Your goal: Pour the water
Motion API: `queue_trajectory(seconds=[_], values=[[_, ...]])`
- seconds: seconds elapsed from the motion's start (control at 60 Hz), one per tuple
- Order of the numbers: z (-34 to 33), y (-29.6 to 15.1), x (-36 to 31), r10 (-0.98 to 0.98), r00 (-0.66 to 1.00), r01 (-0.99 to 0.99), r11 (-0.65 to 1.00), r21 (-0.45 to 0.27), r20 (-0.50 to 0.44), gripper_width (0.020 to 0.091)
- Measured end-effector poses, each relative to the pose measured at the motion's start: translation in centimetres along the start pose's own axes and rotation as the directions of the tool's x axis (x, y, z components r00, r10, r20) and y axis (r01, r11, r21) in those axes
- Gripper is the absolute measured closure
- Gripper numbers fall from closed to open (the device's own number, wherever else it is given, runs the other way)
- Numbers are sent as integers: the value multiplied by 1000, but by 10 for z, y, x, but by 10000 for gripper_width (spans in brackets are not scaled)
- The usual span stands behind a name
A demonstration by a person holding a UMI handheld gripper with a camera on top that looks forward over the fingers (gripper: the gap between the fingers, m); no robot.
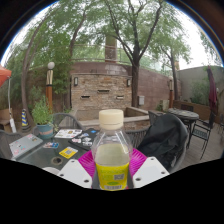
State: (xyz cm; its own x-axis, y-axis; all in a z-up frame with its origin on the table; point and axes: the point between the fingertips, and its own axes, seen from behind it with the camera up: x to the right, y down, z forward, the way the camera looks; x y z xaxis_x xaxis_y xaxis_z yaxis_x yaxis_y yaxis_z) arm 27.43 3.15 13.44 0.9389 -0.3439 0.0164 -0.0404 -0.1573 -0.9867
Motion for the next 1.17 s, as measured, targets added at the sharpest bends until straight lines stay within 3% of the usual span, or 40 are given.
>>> queue_trajectory(seconds=[0.083, 0.283, 0.35, 0.433, 0.483, 0.533, 0.6, 0.633, 0.867, 1.167], values=[[17, 54, 6, 43, 998, -41, 997, -62, 34, 690], [50, 118, -6, 21, 996, -8, 989, -149, 86, 667], [51, 110, -7, 22, 994, -14, 997, -79, 104, 668], [48, 114, -6, 24, 995, -15, 996, -92, 99, 637], [46, 114, -7, 21, 996, -13, 996, -93, 90, 593], [44, 123, -5, 36, 997, -26, 990, -140, 70, 532], [34, 141, -1, 59, 998, -50, 973, -227, 34, 297], [26, 139, -2, 65, 998, -59, 971, -232, 16, 241], [-92, 114, -52, 141, 988, -151, 948, -278, -56, 261], [-300, 56, -194, 125, 981, -172, 918, -356, -149, 260]])
